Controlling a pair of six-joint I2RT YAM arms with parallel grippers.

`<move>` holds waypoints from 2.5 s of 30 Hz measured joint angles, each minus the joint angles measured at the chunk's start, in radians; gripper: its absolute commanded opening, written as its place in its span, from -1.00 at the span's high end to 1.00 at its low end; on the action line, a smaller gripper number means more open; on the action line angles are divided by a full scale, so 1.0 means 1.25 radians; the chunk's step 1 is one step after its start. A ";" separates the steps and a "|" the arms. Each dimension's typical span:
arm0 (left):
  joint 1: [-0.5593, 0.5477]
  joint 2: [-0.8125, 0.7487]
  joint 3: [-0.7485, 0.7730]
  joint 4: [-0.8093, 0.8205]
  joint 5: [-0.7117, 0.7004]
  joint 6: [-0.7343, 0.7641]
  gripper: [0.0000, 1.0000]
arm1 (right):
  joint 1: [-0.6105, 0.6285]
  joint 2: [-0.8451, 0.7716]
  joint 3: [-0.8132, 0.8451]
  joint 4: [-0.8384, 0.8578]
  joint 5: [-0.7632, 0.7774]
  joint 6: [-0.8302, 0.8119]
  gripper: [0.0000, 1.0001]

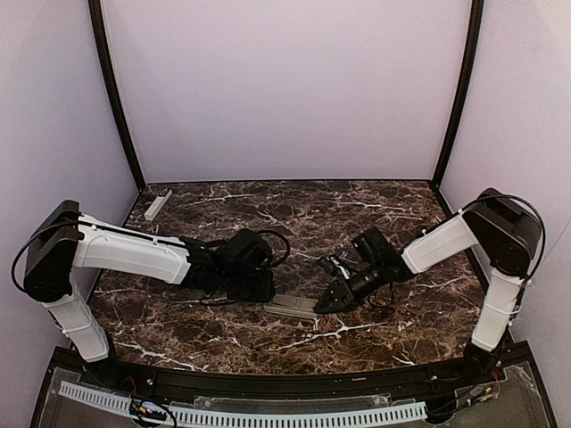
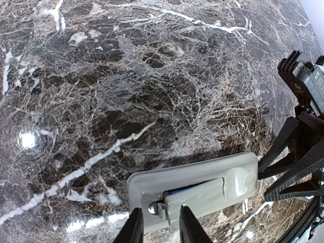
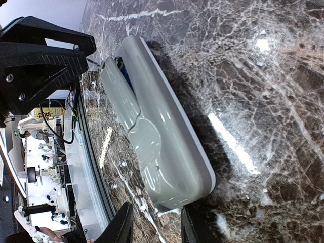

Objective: Load the batteries into the remote control
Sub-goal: Adjust the remote control without the battery cover, then load the battery cover onto the remote control without the battery cover.

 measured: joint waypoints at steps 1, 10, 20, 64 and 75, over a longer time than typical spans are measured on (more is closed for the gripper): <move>0.000 0.000 0.000 -0.001 -0.001 0.000 0.49 | 0.001 0.001 0.000 0.000 0.000 0.001 0.38; 0.000 0.000 0.000 -0.001 0.002 -0.001 0.52 | 0.001 0.002 0.000 0.012 -0.002 0.005 0.38; 0.000 0.007 0.000 0.004 0.013 -0.002 0.56 | 0.001 0.005 0.000 0.016 -0.003 0.005 0.39; 0.000 0.043 0.005 0.022 0.031 -0.003 0.76 | 0.001 0.015 -0.009 0.035 -0.013 0.017 0.40; -0.028 0.089 0.081 -0.065 -0.018 0.013 0.59 | 0.001 0.016 -0.009 0.035 -0.018 0.017 0.41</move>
